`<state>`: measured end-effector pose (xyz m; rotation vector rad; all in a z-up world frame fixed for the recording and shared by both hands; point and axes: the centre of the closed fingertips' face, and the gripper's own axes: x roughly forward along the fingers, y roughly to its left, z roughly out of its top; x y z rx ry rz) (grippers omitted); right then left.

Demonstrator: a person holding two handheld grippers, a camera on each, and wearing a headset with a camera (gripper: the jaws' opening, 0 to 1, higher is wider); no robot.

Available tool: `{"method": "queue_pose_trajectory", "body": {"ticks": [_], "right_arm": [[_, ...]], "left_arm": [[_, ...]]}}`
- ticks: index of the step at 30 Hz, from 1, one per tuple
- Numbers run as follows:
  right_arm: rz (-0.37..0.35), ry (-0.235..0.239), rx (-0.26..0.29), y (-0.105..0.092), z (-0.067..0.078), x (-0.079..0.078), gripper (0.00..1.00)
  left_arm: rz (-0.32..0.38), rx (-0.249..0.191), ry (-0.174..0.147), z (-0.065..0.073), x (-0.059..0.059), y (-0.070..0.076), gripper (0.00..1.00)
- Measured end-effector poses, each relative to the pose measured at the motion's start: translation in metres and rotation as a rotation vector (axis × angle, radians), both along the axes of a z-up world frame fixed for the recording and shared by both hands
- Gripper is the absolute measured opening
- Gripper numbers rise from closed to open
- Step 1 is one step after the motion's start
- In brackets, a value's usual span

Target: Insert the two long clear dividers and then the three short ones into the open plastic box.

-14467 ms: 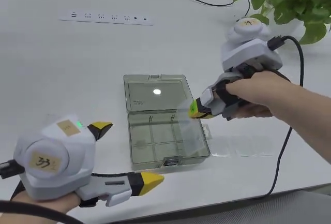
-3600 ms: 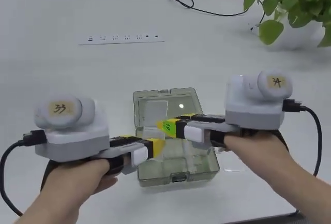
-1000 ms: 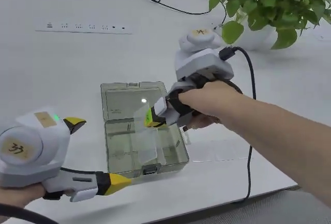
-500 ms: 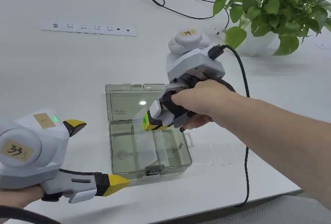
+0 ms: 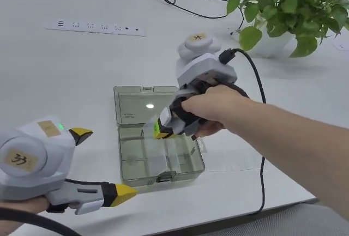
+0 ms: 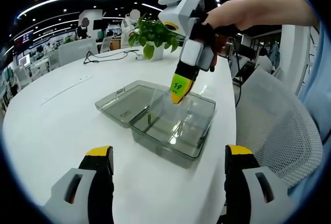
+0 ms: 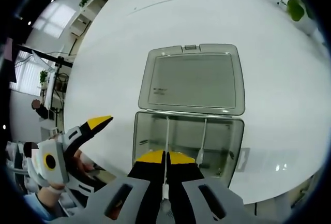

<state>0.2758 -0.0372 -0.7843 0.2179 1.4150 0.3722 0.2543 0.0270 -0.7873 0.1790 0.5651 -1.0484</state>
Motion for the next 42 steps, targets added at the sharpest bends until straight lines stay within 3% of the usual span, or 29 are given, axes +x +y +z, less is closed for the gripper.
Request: {"method": "queue_pose_trajectory", "body": {"ticks": [9,42], "right_arm": [[0.015,0.008,-0.036,-0.005,-0.004,0.003,0.01],[0.037,0.026,-0.063,-0.006,-0.014,0.011,0.02]], "left_arm": [[0.007,-0.009,0.004,-0.001,0.001,0.0,0.9],[0.028,-0.016,0.029,-0.008,-0.002,0.005,0.86]]}}
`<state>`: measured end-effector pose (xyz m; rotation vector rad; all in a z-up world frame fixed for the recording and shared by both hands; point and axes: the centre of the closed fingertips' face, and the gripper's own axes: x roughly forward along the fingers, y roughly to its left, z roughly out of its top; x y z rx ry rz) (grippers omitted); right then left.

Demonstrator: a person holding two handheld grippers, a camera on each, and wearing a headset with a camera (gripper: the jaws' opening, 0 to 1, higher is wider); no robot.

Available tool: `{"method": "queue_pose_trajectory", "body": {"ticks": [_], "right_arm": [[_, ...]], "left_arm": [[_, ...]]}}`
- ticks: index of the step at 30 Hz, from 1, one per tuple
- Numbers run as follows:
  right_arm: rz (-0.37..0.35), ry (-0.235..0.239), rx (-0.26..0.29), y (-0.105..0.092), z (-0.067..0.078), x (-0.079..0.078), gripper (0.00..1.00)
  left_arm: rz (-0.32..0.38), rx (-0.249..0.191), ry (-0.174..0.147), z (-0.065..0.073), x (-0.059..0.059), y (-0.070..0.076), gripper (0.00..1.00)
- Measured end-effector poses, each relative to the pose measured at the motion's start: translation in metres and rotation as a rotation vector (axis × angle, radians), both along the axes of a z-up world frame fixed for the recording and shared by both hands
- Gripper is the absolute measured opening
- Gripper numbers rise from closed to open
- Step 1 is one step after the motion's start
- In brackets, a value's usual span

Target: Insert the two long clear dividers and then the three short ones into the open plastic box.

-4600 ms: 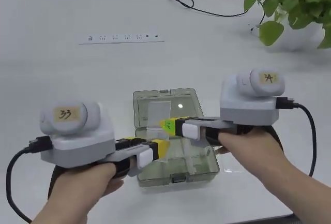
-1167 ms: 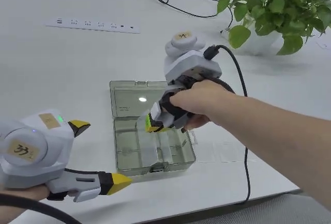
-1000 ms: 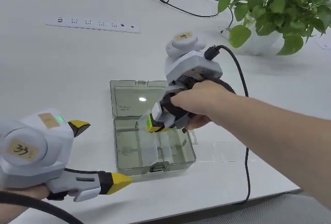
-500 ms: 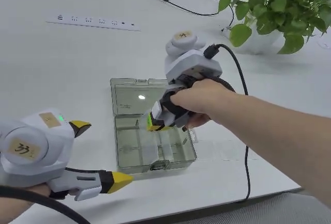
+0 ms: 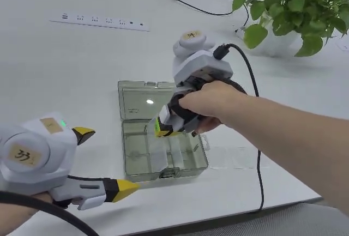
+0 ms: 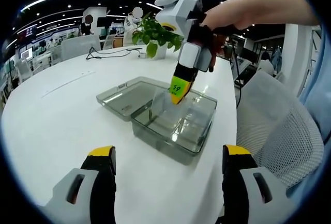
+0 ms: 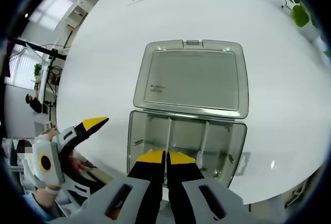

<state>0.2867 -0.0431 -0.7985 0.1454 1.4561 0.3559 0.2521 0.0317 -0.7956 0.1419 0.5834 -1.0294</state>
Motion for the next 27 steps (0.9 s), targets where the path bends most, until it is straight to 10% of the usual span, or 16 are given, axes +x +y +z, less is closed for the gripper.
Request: {"method": "queue_pose_trajectory", "body": {"ticks": [27], "right_arm": [[0.204,-0.035,-0.143,0.014,-0.016,-0.003,0.03]], "left_arm": [[0.013,0.004,0.009,-0.001,0.001,0.009,0.84]]}}
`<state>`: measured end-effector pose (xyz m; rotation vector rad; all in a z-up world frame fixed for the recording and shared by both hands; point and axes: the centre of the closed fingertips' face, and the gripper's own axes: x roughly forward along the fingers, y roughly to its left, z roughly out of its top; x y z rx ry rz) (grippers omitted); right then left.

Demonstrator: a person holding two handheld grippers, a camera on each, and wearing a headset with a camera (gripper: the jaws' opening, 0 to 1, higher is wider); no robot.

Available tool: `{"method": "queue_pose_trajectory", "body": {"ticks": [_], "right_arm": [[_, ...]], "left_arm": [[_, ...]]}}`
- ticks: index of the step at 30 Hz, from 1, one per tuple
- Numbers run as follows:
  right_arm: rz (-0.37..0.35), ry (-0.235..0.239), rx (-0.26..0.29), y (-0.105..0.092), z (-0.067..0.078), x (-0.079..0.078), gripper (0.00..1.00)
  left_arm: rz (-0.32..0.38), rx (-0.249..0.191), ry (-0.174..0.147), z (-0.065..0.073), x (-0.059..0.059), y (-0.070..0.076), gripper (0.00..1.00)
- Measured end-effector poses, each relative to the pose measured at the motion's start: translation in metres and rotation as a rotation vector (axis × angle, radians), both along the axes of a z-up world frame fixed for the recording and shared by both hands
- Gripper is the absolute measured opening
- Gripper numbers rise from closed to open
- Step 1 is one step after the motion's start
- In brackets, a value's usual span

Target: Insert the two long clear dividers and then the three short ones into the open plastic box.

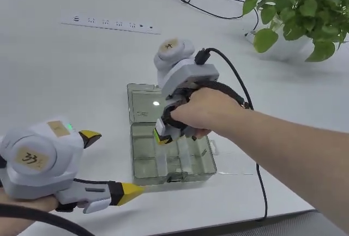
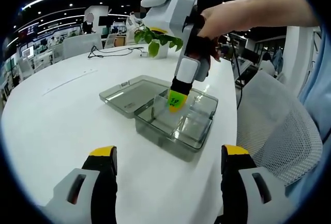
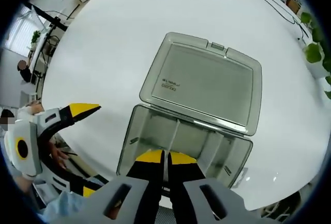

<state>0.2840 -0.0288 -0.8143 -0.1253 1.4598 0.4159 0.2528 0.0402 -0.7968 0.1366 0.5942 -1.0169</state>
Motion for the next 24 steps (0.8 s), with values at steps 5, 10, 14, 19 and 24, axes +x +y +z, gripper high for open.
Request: {"method": "queue_pose_trajectory", "body": {"ticks": [5,10,14,19,24], "right_arm": [[0.003,-0.002,-0.006,0.0034,-0.0015,-0.0047,0.03],[0.012,-0.005,-0.009,0.0055,0.0013,-0.0067,0.03],[0.009,-0.008,-0.002,0.0056,0.0021,-0.0076,0.04],[0.013,-0.017,0.022,0.0058,0.003,-0.0074,0.05],[0.035,-0.04,0.051,0.008,0.0029,-0.0084,0.17]], "left_arm": [[0.009,0.003,0.002,0.0002,0.0005,0.0025,0.84],[0.014,0.003,0.001,0.0012,0.0013,0.002,0.84],[0.014,-0.001,0.0,0.003,0.0012,-0.0003,0.83],[0.011,0.004,0.0,0.003,0.0003,-0.0009,0.83],[0.011,0.009,0.001,0.0027,-0.0002,-0.0004,0.82]]}}
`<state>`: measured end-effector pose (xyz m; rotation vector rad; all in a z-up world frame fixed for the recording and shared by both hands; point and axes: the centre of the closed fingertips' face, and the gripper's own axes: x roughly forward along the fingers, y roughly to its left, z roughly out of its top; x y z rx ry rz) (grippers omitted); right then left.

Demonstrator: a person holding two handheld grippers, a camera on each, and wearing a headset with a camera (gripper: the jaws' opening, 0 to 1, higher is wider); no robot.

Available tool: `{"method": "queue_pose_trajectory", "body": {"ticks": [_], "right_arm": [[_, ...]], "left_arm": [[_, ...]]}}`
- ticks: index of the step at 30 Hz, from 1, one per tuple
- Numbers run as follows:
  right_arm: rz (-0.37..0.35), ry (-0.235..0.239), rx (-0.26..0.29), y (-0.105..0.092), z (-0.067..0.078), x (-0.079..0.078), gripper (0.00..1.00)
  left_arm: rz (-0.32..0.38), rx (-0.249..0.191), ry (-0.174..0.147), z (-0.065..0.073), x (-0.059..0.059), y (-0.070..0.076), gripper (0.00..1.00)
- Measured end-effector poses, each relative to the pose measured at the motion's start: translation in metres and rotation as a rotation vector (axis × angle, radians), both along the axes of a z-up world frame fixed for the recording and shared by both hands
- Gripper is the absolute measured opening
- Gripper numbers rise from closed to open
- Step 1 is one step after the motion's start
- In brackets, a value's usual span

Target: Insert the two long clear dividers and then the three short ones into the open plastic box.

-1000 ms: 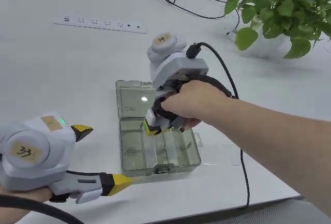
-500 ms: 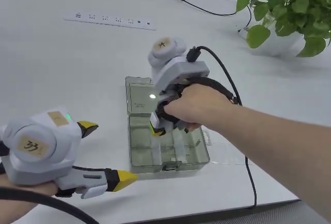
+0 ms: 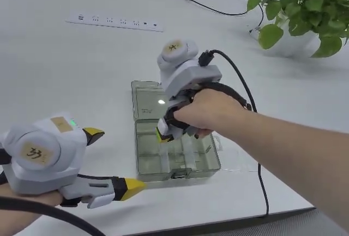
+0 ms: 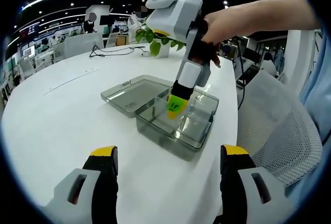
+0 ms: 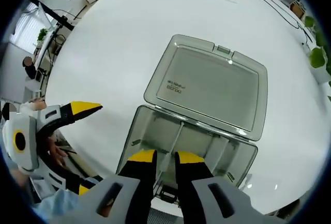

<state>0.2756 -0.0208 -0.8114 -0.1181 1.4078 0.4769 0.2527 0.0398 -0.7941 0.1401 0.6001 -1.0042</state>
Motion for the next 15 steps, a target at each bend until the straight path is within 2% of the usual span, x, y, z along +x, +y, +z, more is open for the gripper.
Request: {"method": "queue_pose_trajectory", "body": {"ticks": [4,7,11,13,15], "right_arm": [[0.018,-0.02,0.026,-0.001,-0.002,0.0,0.25],[0.007,-0.042,0.084,0.005,0.003,0.001,0.36],[0.002,-0.101,0.135,0.011,0.013,0.008,0.5],[0.01,-0.157,0.158,0.015,0.019,0.015,0.58],[0.018,-0.185,0.179,0.019,0.023,0.018,0.66]], "left_arm": [[0.001,0.002,-0.002,0.001,0.0,0.0,0.82],[0.001,0.002,-0.001,0.001,0.0,-0.001,0.82],[0.003,0.002,0.001,0.0,0.001,0.0,0.82],[0.003,0.004,0.001,0.0,0.001,0.0,0.82],[0.002,0.005,0.002,-0.001,0.001,-0.001,0.82]]}}
